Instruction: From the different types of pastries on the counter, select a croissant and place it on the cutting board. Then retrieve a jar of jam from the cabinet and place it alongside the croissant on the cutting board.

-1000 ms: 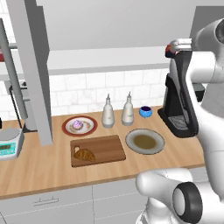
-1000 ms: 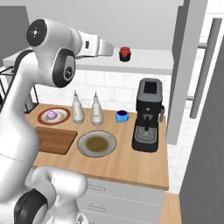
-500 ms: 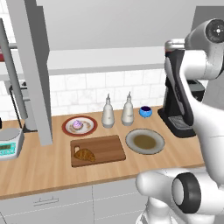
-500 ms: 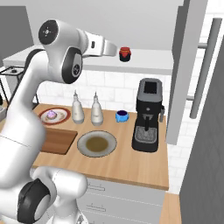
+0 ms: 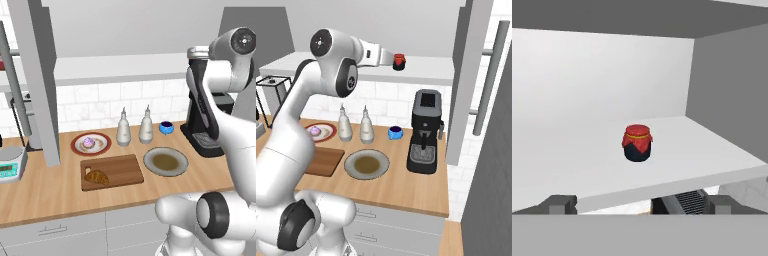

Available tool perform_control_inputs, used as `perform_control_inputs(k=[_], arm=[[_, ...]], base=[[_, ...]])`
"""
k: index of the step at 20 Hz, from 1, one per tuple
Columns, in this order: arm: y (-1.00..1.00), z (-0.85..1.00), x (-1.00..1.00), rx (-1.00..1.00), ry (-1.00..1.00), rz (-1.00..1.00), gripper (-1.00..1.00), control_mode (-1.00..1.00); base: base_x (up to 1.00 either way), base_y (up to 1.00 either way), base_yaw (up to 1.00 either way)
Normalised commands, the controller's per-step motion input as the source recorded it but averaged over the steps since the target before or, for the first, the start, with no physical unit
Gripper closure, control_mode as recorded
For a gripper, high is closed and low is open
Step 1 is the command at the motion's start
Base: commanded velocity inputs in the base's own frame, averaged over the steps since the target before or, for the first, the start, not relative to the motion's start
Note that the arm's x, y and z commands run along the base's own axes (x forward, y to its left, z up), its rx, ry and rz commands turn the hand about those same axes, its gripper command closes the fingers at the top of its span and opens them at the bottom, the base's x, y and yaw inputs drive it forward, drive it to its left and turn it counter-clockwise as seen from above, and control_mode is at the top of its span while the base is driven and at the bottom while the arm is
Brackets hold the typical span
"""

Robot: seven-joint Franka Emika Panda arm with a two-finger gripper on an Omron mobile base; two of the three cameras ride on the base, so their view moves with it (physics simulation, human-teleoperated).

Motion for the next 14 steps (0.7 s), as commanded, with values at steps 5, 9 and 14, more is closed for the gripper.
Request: perform_control_inputs(k=[5,9,14], arm=[[0.0,0.0,0.3,0.0,0.0,0.0,-1.0,-1.0],[-0.03,0.0,0.26,0.0,0.0,0.0,-1.0,-1.0],[-0.03,-0.01,0.25,0.0,0.0,0.0,-1.0,-1.0]], base=[[0.0,0.0,0.0],[0.0,0.0,0.0],[0.0,0.0,0.0]])
